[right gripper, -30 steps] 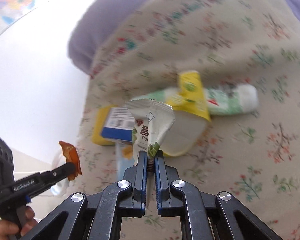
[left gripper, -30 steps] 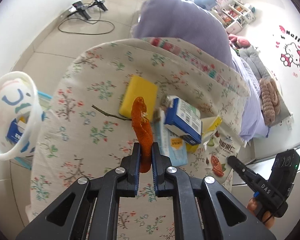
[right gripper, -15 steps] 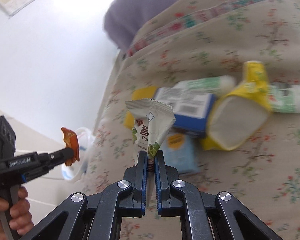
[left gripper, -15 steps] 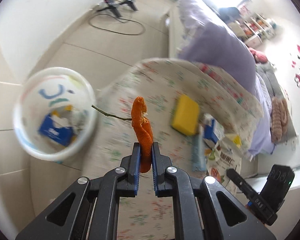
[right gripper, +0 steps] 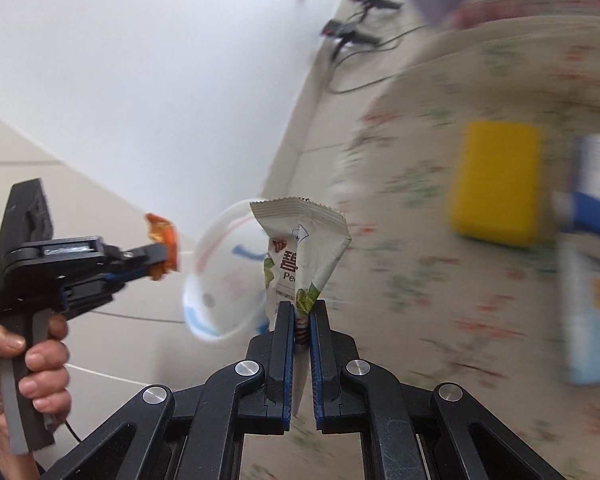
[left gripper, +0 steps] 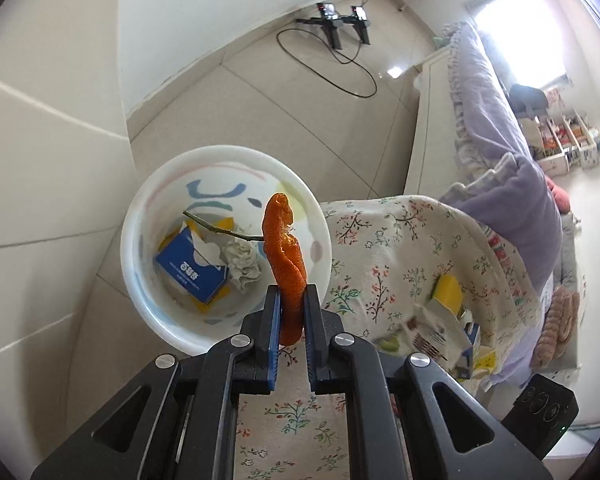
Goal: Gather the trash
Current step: 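Carry the orange strip into the bin with the left tool while the right tool drops the pecan packet in, then grasp the yellow sponge with the left tool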
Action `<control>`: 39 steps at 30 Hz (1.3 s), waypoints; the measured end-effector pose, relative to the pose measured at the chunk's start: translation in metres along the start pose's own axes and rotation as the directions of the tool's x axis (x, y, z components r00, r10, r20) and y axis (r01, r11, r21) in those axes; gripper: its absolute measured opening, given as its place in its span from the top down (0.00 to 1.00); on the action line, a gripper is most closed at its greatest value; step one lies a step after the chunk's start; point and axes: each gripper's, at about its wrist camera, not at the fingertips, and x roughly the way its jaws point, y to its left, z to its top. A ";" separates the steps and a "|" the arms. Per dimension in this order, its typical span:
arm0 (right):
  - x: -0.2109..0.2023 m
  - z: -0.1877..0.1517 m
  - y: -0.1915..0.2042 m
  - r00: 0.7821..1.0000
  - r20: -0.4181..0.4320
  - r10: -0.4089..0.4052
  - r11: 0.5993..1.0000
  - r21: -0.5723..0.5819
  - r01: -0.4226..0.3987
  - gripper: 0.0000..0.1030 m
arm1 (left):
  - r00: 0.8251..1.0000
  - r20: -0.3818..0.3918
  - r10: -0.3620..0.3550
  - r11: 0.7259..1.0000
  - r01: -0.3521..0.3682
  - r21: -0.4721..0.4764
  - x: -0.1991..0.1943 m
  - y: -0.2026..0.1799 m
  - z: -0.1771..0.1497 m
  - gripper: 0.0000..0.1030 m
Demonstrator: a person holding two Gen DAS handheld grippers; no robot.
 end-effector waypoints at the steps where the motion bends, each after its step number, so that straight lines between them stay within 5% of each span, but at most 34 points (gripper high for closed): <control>1: 0.009 0.002 0.006 1.000 -0.006 0.011 1.000 0.000 -0.011 0.93 | 1.000 -0.005 -0.014 1.000 0.014 -0.024 0.002 0.004 0.002 0.88; 4: 0.032 0.005 0.029 0.999 -0.012 0.037 0.999 -0.009 -0.037 0.93 | 0.999 0.009 -0.046 0.994 0.046 -0.099 -0.001 0.014 0.007 0.82; 6: 0.048 0.009 0.042 0.999 -0.016 0.036 0.999 -0.030 -0.037 0.93 | 0.998 0.047 -0.047 0.993 0.051 -0.104 -0.007 0.014 0.009 0.59; 8: 0.063 0.011 0.052 0.999 -0.026 0.026 0.999 -0.043 -0.028 0.93 | 0.996 0.077 -0.052 0.995 0.059 -0.086 -0.014 0.011 0.009 0.48; 17: 0.119 0.015 0.074 0.998 -0.059 -0.037 0.992 -0.126 0.029 0.89 | 0.993 0.109 -0.054 0.995 0.063 -0.074 -0.024 0.012 0.012 0.48; 20: 0.123 0.016 0.074 0.997 -0.055 -0.047 0.992 -0.119 0.040 0.68 | 0.992 0.113 -0.055 0.997 0.061 -0.052 -0.025 0.007 0.011 0.48; 31: 0.065 0.011 0.048 0.993 -0.009 -0.117 0.983 -0.144 0.114 0.66 | 0.996 0.072 -0.053 0.994 0.046 0.098 -0.006 -0.045 -0.004 0.48; 39: -0.009 0.013 0.020 0.982 0.017 -0.187 0.974 -0.127 0.188 0.60 | 0.999 0.027 -0.042 0.965 0.034 0.258 0.019 -0.108 -0.029 0.48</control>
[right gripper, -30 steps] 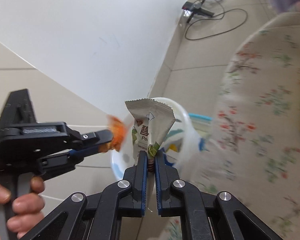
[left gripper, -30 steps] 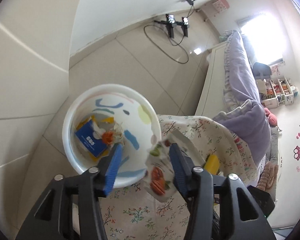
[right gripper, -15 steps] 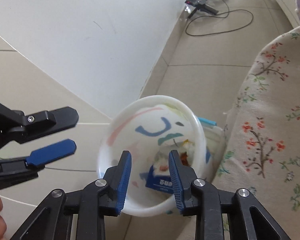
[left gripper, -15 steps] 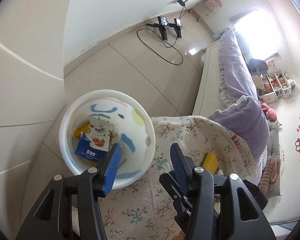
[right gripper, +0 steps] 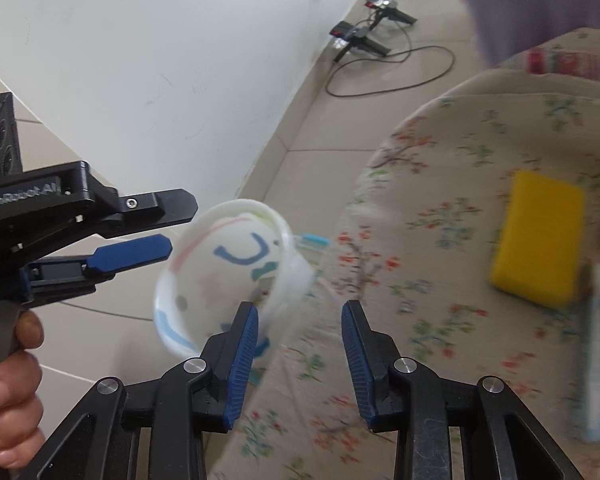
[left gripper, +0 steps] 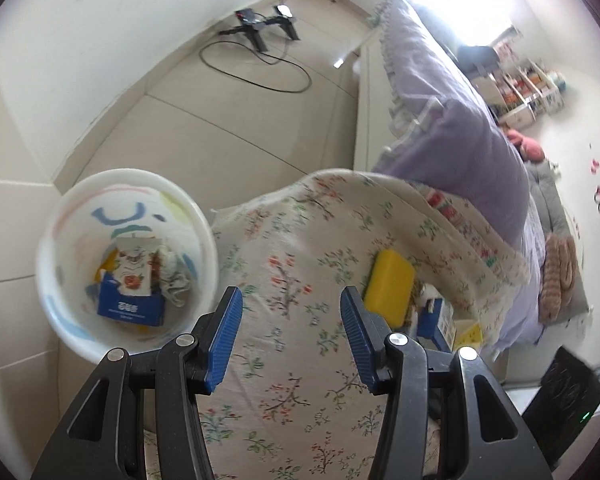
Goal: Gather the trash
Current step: 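Grasp the yellow sponge with the left tool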
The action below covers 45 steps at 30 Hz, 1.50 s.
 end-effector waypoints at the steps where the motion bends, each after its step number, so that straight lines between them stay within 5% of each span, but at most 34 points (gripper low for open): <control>1: -0.012 0.001 -0.009 1.000 0.003 -0.016 1.000 0.005 0.016 0.59 | 1.000 -0.011 0.001 1.000 -0.001 0.019 0.004 -0.008 -0.002 0.48; 9: -0.102 0.003 -0.120 0.974 0.056 -0.217 0.968 0.140 0.208 0.33 | 0.995 -0.097 -0.012 0.986 0.028 0.163 0.049 -0.077 -0.025 0.47; 13: -0.131 -0.002 -0.197 0.945 0.085 -0.315 0.890 0.371 0.264 0.26 | 0.994 -0.106 0.034 0.976 -0.011 0.218 0.074 -0.101 -0.030 0.46; 16: -0.140 -0.004 -0.230 0.943 0.062 -0.327 0.851 0.452 0.265 0.26 | 0.990 -0.112 0.090 0.967 -0.060 0.246 0.097 -0.116 -0.031 0.38; 28: -0.126 -0.007 -0.232 0.957 0.014 -0.290 0.879 0.400 0.260 0.26 | 0.968 -0.139 0.211 0.933 -0.157 0.324 0.161 -0.149 -0.030 0.38; 30: -0.126 -0.009 -0.235 0.957 0.011 -0.289 0.875 0.408 0.260 0.26 | 0.969 -0.129 0.210 0.933 -0.159 0.324 0.165 -0.150 -0.033 0.46; 40: -0.136 -0.020 -0.279 0.958 -0.039 -0.285 0.796 0.547 0.259 0.26 | 0.969 -0.103 0.224 0.932 -0.182 0.313 0.145 -0.148 -0.042 0.57; 45: -0.123 -0.018 -0.275 0.977 -0.046 -0.206 0.816 0.544 0.198 0.26 | 0.978 -0.090 0.186 0.946 -0.153 0.285 0.118 -0.139 -0.040 0.57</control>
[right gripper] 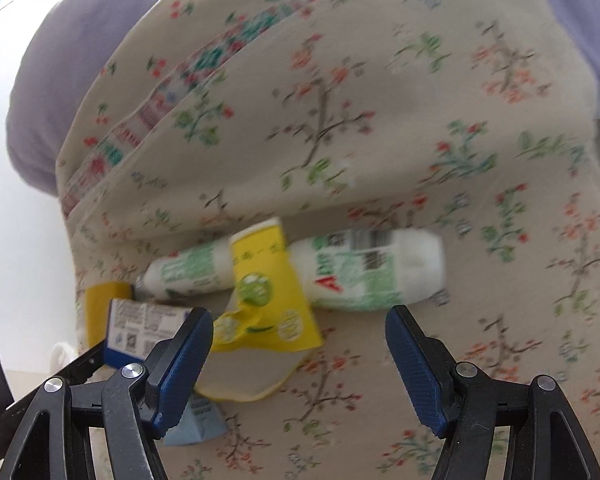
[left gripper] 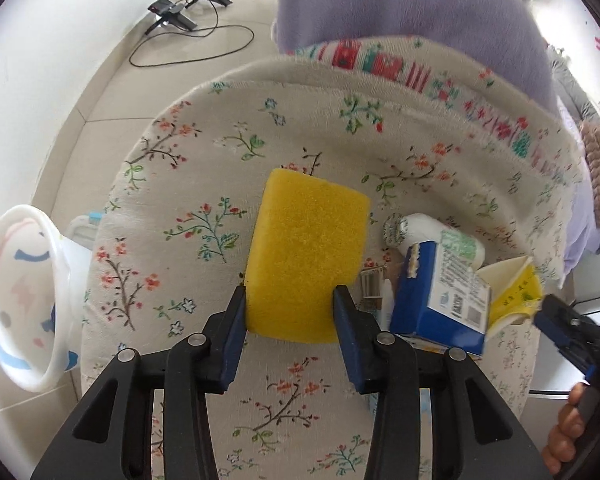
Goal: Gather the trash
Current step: 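Grasp the yellow sponge with the left tool, then lift the yellow sponge with the left tool while the right tool grasps the yellow juice carton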
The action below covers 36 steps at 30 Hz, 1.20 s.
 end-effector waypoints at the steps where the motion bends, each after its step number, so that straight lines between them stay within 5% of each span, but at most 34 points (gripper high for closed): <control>1: 0.002 0.000 0.003 1.000 -0.003 0.007 1.000 -0.007 -0.007 0.26 | 1.000 0.004 -0.006 1.000 0.006 -0.002 -0.003 0.003 -0.001 0.57; 14: 0.046 -0.006 0.028 0.997 -0.048 -0.052 0.998 -0.033 0.050 0.21 | 0.997 0.025 -0.069 0.997 0.070 -0.032 -0.034 0.024 -0.009 0.57; 16: 0.046 -0.007 0.028 0.998 -0.045 -0.036 0.999 -0.024 0.035 0.27 | 0.996 0.027 -0.083 0.996 0.084 -0.036 -0.038 0.027 -0.011 0.57; 23: -0.010 -0.015 0.026 0.994 0.105 -0.037 0.999 -0.023 0.040 0.29 | 0.989 0.050 -0.139 0.989 0.141 -0.036 -0.061 0.035 -0.016 0.57; 27: -0.047 -0.013 0.027 0.956 0.272 -0.114 0.989 -0.056 0.134 0.29 | 0.986 0.050 -0.159 0.986 0.162 -0.046 -0.065 0.042 -0.015 0.57; 36: -0.060 -0.029 0.057 0.936 0.352 -0.019 0.983 -0.162 0.081 0.28 | 0.989 0.073 -0.127 0.984 0.135 -0.120 -0.080 0.083 -0.015 0.57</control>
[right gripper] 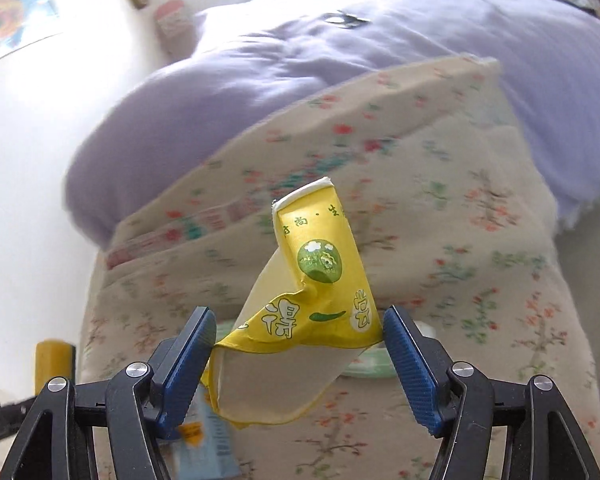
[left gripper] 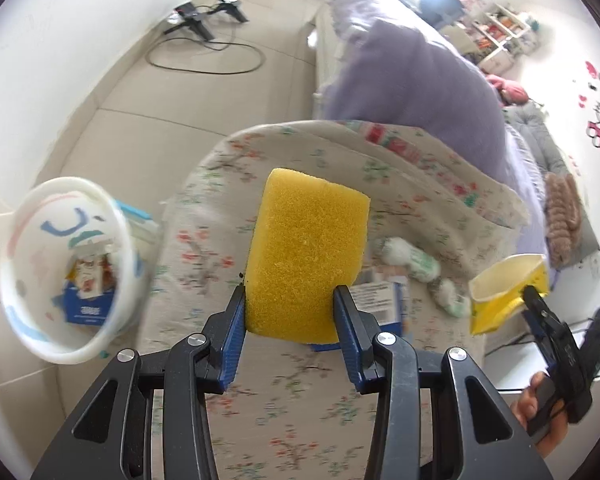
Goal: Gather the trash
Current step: 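Lift the yellow sponge with the left tool while the right tool grasps the yellow juice carton, then drop the sponge into the white bin with the left tool while the right tool drops the carton in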
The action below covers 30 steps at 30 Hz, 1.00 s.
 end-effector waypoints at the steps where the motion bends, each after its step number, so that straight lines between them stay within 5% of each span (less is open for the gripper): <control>1: 0.002 -0.001 0.006 1.000 0.003 0.009 1.000 -0.021 -0.009 0.28 | 1.000 0.000 0.023 1.000 -0.023 -0.006 -0.001 0.006 0.000 0.57; 14: 0.022 -0.040 0.085 0.991 -0.054 0.127 0.969 -0.205 -0.135 0.28 | 0.998 -0.010 0.066 0.980 -0.067 -0.189 -0.017 0.106 0.012 0.55; 20: 0.031 -0.061 0.128 0.976 -0.104 0.194 0.941 -0.261 -0.215 0.28 | 0.997 -0.018 0.070 0.945 -0.072 -0.319 -0.025 0.157 0.016 0.53; 26: 0.051 -0.079 0.172 0.955 -0.165 0.247 0.916 -0.282 -0.285 0.28 | 0.998 -0.046 0.033 0.856 -0.052 -0.514 -0.016 0.204 0.015 0.36; 30: 0.065 -0.090 0.199 0.941 -0.199 0.274 0.899 -0.296 -0.324 0.28 | 0.999 -0.051 0.012 0.858 -0.036 -0.513 -0.020 0.207 0.016 0.36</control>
